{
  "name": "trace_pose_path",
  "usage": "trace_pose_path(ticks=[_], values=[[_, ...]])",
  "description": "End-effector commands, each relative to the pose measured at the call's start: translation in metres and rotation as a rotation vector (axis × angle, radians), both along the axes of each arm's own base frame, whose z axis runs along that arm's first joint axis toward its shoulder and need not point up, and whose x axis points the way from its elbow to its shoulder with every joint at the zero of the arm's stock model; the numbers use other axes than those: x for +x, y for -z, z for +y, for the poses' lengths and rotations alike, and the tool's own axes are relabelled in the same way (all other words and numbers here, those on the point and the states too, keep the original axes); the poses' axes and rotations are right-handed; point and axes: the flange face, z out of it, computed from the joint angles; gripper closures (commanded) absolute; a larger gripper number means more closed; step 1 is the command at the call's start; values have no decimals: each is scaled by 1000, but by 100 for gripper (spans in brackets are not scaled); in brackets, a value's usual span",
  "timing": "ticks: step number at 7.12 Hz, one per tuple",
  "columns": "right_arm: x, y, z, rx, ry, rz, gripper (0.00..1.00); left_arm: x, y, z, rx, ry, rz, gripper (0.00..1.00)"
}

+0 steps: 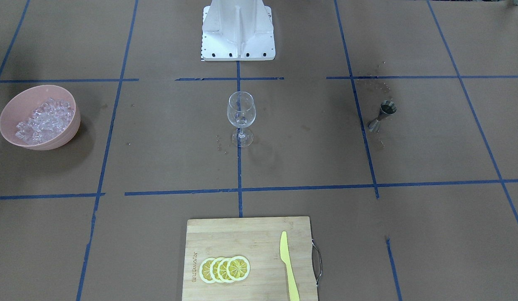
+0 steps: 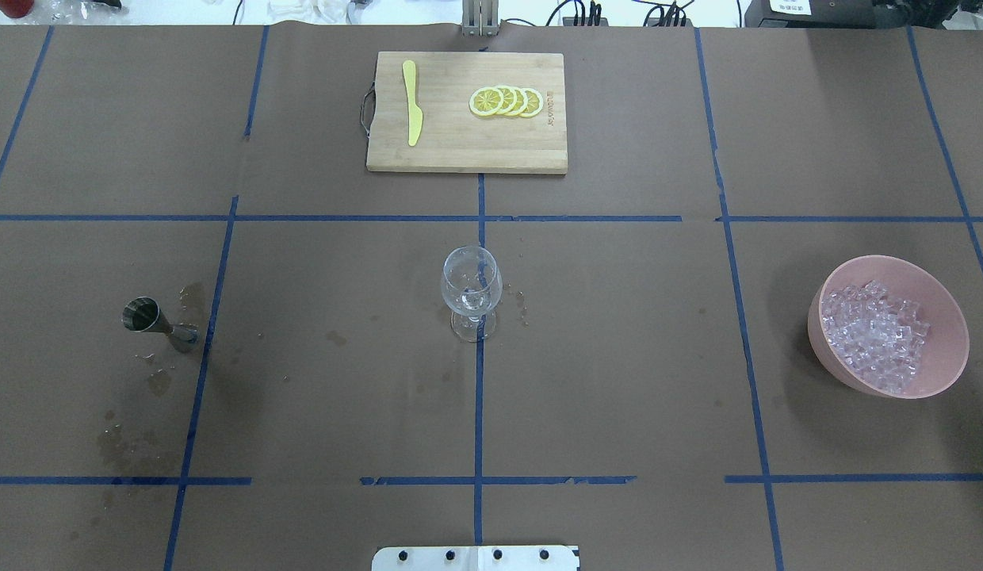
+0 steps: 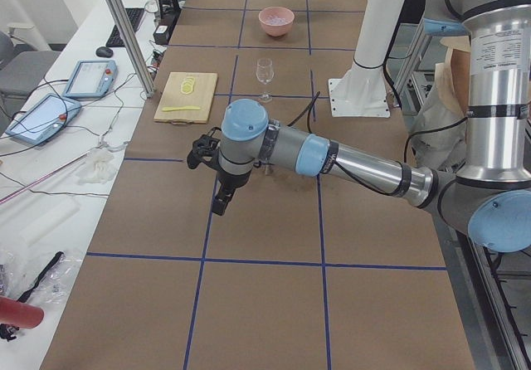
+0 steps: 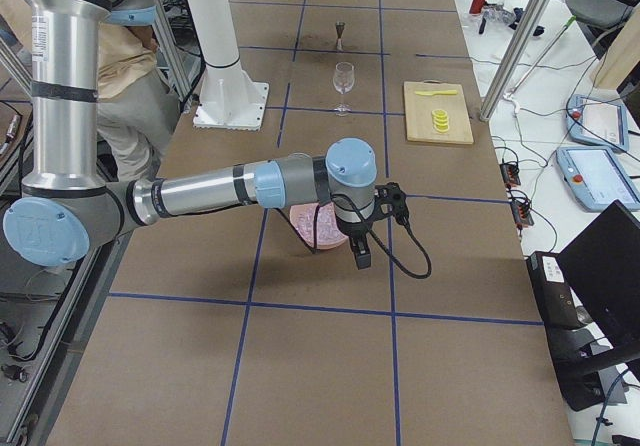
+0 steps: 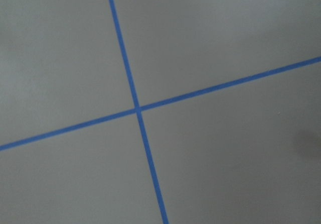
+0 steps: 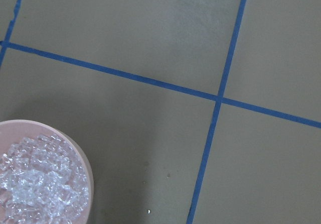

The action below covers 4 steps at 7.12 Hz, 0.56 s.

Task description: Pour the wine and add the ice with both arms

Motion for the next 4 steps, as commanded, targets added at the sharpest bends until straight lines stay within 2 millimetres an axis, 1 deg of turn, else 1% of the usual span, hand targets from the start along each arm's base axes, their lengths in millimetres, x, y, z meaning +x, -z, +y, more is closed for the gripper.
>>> trace_pose_path(ticks=[1,2,3,4], values=[[-1,3,-3,9,4,-10,0,-1,18,-16,246,27,21,0],[-1,1,-3,26,3,-12,0,0,11,-9,304,79,69,0],[-1,1,-5,43,2,-12,0,1,16,-8,366,118,100,0],[-1,7,-7,60,0,-11,0,15,23,-2,425,110,122,0]])
